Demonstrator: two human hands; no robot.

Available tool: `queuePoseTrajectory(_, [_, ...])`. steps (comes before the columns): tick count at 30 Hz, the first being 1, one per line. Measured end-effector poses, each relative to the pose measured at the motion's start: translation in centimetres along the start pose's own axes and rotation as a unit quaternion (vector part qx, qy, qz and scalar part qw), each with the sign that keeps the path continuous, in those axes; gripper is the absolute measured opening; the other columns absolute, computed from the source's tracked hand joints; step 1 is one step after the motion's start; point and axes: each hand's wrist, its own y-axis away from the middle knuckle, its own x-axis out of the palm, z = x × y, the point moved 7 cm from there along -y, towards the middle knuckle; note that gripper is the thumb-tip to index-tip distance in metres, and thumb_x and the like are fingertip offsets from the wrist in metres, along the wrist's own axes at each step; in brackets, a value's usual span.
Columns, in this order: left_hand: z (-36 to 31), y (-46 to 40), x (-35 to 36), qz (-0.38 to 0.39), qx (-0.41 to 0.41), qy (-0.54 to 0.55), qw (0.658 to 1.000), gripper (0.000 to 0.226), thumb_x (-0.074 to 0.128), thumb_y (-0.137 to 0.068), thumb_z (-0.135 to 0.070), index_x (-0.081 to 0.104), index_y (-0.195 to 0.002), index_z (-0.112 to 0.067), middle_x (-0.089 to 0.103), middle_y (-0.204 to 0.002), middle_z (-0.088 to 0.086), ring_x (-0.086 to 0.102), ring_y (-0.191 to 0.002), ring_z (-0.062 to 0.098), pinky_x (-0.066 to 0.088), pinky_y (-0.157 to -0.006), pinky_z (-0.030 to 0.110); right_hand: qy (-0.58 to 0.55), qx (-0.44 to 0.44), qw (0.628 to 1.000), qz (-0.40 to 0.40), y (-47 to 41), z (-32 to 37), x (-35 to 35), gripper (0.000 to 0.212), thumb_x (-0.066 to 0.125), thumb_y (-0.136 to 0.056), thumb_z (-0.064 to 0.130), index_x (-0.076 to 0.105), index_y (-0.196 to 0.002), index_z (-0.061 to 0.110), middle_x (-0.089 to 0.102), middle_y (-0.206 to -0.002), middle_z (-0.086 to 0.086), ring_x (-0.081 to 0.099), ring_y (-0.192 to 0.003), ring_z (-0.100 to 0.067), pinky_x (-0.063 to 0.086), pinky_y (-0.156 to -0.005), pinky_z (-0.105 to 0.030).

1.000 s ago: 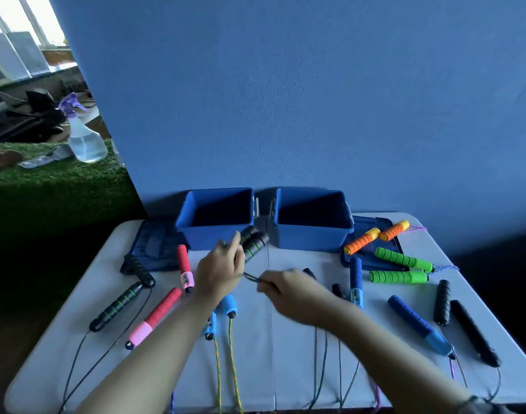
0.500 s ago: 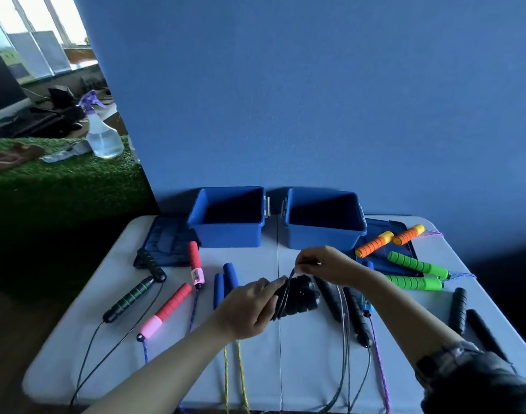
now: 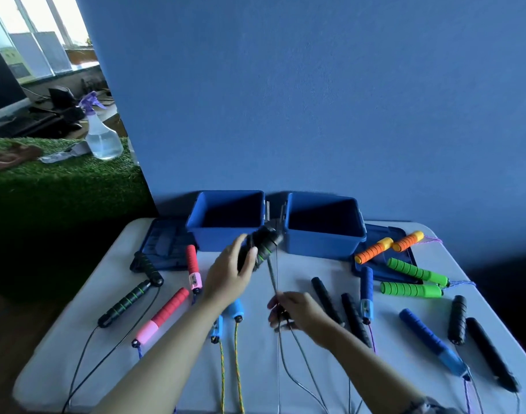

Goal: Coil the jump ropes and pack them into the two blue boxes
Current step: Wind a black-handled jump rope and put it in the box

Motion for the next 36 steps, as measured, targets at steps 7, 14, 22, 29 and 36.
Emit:
queuePoseTrajectory(7, [2.9, -2.1, -0.1, 0.035, -0.143, -0.196, 0.969, 0.067, 0.026, -0.094, -0.062, 0.045, -0.136, -0.013, 0.06, -0.114, 0.019, 0.058, -0.107, 0.039, 0.042, -0.086, 0.041, 0.283, -0.052, 0.957, -0.016, 2.0, 1.2, 3.8, 0.019, 0.037, -0.097, 0.022, 0.048, -0.087, 0.011, 0.056, -0.071, -0.011, 0.052, -0.063, -0.026, 0.039, -0.059, -0.031])
queuePoseTrajectory(14, [2.0, 1.1, 3.2, 0.095, 0.078, -0.296, 0.947, 0.041, 0.033, -0.089, -0.045, 0.057, -0.11, -0.019, 0.053, -0.066, 0.011, 0.059, -0.05, 0.032, 0.04, -0.041, 0.03, 0.474, -0.156, 0.863, -0.072, 3.0, 8.9, -1.4, 0.017, 0.04, -0.095, 0.025, 0.052, -0.083, 0.024, 0.063, -0.084, -0.006, 0.056, -0.078, -0.031, 0.047, -0.067, -0.036])
queuePoseTrajectory(22, [-0.7, 4.6, 3.9, 0.115, 0.217, -0.241, 0.939, 0.04, 0.038, -0.091, -0.043, 0.051, -0.124, -0.025, 0.058, -0.077, -0.002, 0.061, -0.062, 0.022, 0.039, -0.049, 0.027, 0.444, -0.143, 0.883, -0.054, -0.1, 8.9, -5.0, 0.021, 0.043, -0.095, 0.022, 0.056, -0.081, 0.029, 0.062, -0.088, 0.004, 0.058, -0.088, -0.021, 0.049, -0.08, -0.037])
queuePoseTrajectory(29, [-2.9, 5.2, 1.7, 0.134, 0.223, -0.074, 0.963, 0.044, 0.036, -0.097, -0.04, 0.05, -0.133, -0.021, 0.06, -0.088, -0.006, 0.052, -0.076, 0.007, 0.025, -0.064, 0.018, 0.355, -0.163, 0.92, -0.016, -1.2, 8.2, -6.3, 0.017, 0.052, -0.095, 0.017, 0.065, -0.084, 0.021, 0.059, -0.074, 0.014, 0.051, -0.067, 0.003, 0.038, -0.066, -0.011])
queuePoseTrajectory(36, [-2.6, 3.2, 0.7, 0.058, 0.101, 0.029, 0.993, 0.045, 0.033, -0.092, -0.055, 0.042, -0.132, -0.038, 0.063, -0.118, -0.006, 0.058, -0.111, 0.009, 0.047, -0.092, 0.034, 0.023, -0.065, 0.997, -0.032, -1.6, 4.3, -4.3, 0.027, 0.041, -0.095, -0.002, 0.056, -0.076, 0.007, 0.06, -0.056, -0.004, 0.057, -0.05, -0.014, 0.046, -0.055, -0.025])
